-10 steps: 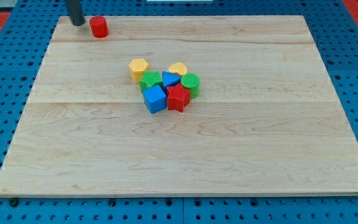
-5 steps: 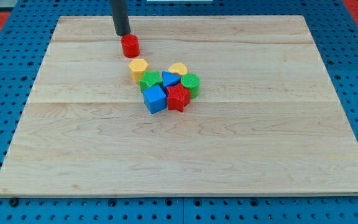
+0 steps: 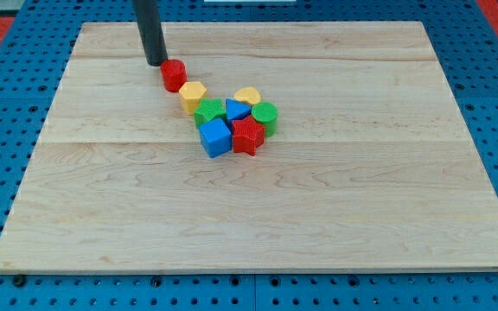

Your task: Push the red circle towards the group of blocks

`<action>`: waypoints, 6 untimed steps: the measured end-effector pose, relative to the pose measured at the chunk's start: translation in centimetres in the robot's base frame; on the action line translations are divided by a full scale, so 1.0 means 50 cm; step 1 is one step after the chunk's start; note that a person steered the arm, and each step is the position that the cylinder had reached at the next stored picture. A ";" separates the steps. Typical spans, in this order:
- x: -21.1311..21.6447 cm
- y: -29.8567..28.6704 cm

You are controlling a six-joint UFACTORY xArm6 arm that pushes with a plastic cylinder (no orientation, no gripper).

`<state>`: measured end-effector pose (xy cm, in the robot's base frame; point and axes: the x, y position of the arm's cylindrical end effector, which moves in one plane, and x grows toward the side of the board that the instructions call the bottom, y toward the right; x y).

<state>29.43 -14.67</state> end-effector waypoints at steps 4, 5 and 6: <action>0.024 0.153; 0.039 0.162; 0.102 0.191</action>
